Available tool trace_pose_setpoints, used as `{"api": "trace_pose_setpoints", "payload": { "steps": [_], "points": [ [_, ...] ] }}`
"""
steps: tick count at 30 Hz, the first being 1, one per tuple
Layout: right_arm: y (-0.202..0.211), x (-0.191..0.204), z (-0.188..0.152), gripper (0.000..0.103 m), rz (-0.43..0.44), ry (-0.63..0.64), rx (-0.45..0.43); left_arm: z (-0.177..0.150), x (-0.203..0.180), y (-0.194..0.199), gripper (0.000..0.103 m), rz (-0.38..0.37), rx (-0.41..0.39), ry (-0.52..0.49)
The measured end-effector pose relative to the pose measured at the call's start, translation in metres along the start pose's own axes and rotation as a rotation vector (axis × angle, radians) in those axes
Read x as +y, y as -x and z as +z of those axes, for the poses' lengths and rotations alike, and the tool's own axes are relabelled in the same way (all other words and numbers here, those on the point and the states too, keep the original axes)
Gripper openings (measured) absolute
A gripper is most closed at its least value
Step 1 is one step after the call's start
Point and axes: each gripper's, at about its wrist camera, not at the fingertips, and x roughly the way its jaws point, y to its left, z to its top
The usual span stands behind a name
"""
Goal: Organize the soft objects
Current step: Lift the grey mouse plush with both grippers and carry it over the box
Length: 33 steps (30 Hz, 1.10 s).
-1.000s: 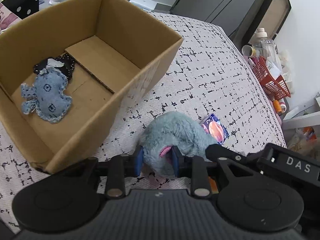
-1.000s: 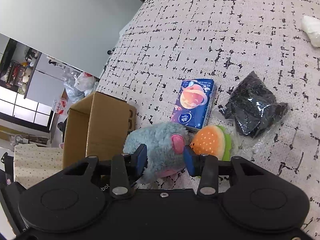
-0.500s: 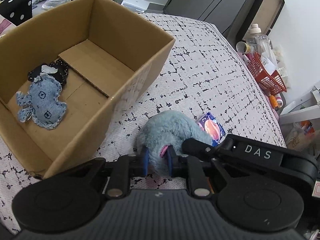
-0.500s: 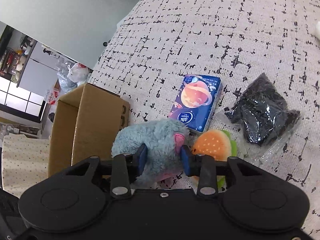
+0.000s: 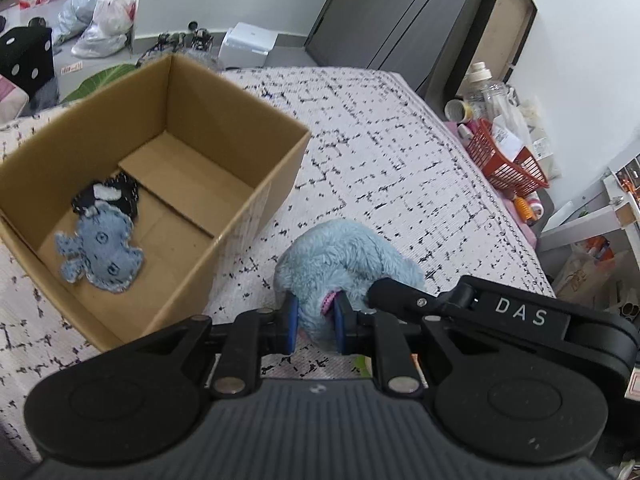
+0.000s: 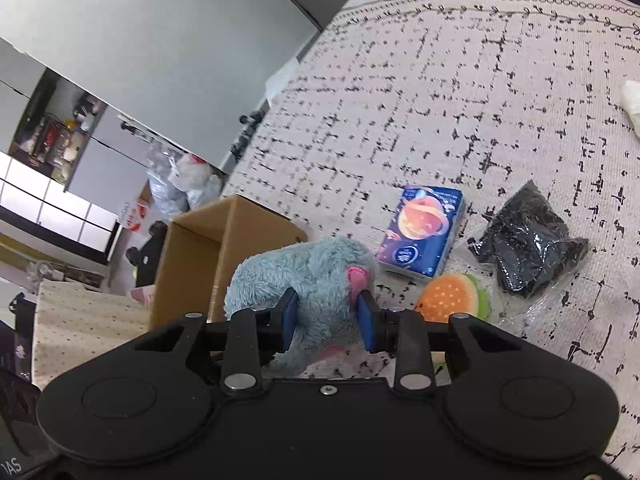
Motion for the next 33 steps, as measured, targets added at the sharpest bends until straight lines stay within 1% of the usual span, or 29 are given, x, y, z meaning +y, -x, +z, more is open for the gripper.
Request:
{"api": "trace_pose_setpoints", "payload": {
  "steps": [9, 14, 25, 33],
  "points": [
    [0.023, 0.011, -0.005, 0.031, 0.077, 0.016, -0.071, 0.004, -0.010, 0.032, 0.017, 0.006, -0.054, -0.041],
    [0.029, 0.018, -0.008, 0.031, 0.118, 0.036, -0.092, 0.010, -0.011, 0.047, 0.017, 0.007, -0.080, -0.054],
    [0.032, 0.040, -0.016, 0.031, 0.158, 0.083, -0.132, 0.021, 0.000, 0.066, 0.017, 0.002, -0.116, -0.063],
    [0.022, 0.058, -0.024, 0.031, 0.176, 0.112, -0.162, 0.029, 0.017, 0.073, 0.017, -0.007, -0.131, -0.059]
  ]
}}
